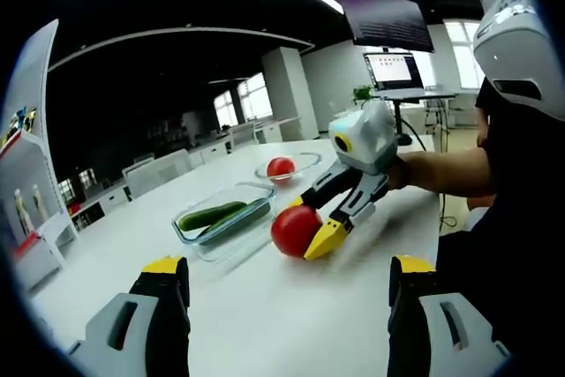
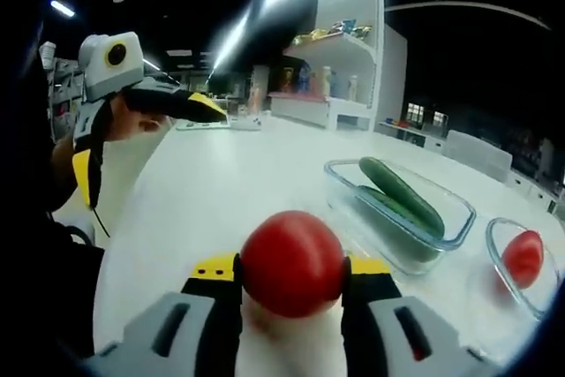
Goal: Sort the scattered tomatoes and cucumbers on the table and place them into their respective storage containers
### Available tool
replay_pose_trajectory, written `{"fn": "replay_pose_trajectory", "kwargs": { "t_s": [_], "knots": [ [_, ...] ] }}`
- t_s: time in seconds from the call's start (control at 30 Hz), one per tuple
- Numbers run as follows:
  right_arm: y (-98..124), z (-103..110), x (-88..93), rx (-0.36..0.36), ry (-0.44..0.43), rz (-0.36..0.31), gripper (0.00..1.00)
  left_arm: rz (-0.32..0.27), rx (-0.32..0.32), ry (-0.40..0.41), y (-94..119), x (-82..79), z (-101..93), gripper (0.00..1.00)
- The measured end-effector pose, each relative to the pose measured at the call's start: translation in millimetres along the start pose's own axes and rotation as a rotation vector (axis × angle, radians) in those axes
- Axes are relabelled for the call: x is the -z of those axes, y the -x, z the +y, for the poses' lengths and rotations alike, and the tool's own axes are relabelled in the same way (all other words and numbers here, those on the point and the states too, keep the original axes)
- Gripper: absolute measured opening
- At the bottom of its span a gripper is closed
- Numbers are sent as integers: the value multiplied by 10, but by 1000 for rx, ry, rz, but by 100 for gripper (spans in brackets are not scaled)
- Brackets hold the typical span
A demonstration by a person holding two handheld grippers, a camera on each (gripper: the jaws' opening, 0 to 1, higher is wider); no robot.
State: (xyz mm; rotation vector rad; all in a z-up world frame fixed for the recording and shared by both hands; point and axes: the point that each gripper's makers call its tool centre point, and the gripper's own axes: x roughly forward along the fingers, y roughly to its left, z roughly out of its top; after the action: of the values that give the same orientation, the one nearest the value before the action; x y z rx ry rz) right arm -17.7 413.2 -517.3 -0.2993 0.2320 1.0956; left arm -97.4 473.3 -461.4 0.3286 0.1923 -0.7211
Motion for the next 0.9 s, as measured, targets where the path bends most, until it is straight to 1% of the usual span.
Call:
{"fn": "replay_pose_trajectory", "kwargs": {
  "t_s": [0.2, 0.37, 0.53, 0.9],
  "knots": [
    [187, -50, -151, 23, 5, -32, 40, 0, -1, -5, 4, -19, -13, 93],
    [391, -112, -277, 41, -12, -66, 40, -4, 0, -8, 3, -41, -24, 93],
    [565, -123, -409, 46, -34, -112, 40, -7, 7, -12, -14, -60, -45, 93],
    [870, -99, -612, 70, -30, -168, 40, -8, 7, -19, -6, -80, -38, 93]
  ]
}}
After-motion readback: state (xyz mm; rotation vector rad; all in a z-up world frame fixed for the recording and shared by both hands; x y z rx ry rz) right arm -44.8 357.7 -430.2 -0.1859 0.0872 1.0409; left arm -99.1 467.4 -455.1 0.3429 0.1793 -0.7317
